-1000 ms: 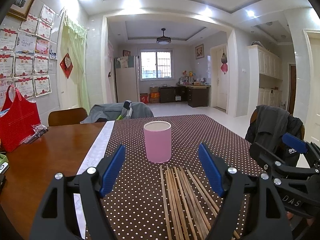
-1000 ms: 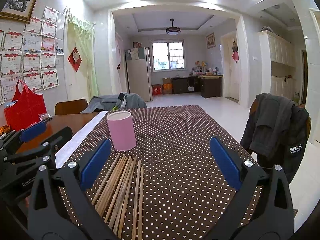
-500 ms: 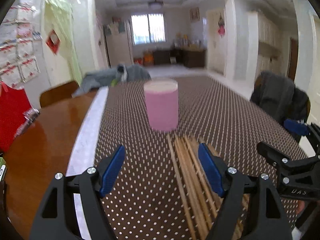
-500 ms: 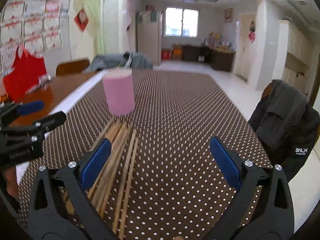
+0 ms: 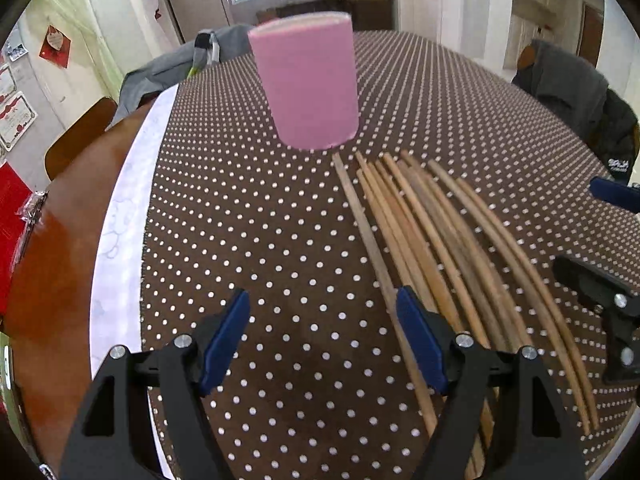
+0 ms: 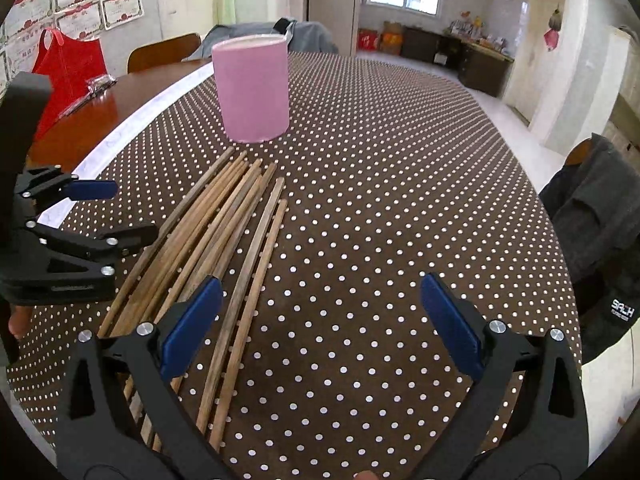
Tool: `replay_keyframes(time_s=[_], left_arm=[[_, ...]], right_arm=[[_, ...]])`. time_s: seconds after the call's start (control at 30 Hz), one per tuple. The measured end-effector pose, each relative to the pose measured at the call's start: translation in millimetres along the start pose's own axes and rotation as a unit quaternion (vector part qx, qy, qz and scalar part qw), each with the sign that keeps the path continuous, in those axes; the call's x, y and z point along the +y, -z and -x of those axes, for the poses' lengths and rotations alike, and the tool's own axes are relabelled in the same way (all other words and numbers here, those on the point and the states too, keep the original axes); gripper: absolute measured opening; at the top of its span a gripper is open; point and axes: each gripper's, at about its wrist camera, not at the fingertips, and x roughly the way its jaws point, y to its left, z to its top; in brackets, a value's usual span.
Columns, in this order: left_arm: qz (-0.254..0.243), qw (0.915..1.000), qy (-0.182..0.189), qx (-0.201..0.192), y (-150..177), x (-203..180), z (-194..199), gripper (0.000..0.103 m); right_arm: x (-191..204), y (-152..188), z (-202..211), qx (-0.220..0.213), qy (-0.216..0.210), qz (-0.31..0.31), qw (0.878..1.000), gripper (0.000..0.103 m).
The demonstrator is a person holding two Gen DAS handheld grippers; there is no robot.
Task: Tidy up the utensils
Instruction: 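Lower the right gripper to the chopstick pile and grasp one chopstick, then lift the chopstick with the right gripper and carry it over the pink cup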
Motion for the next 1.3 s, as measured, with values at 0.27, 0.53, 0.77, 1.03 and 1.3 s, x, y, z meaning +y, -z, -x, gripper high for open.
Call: replay_keyframes(time_s=[0.27, 0.53, 0.77, 1.03, 1.3], left_arm=[[0.006, 0.9999, 0.002, 0.012, -8.5, 5.2, -6.7, 0.074], [0.001, 0.9977, 0.017, 0.065, -29.7, 4.2, -24.0, 0.074], [0.019, 0.9937, 0.056, 0.095, -45.7, 12.4, -32.0, 0.061], [0.026, 0.993, 0.057, 0.1, -60.8, 3.3, -34.3, 0.01], [0.044, 0.9972, 0.057, 0.023, -54.2, -1.9, -12.0, 0.005]], right_arm=[[-3.3, -1.1, -21.6, 0.04, -0.015, -0.001, 0.999, 0.088], [0.1, -14.0, -47.1, 0.109, -0.037, 0.029, 0.993, 0.083], [-2.9, -41.3, -63.8, 0.189, -0.064, 0.054, 0.978, 0.049], [-22.7, -59.6, -76.1, 0.222, -0.095, 0.03, 0.97, 0.009], [-61.1, -59.7, -63.1, 0.2, -0.146, -0.008, 0.969, 0.006]])
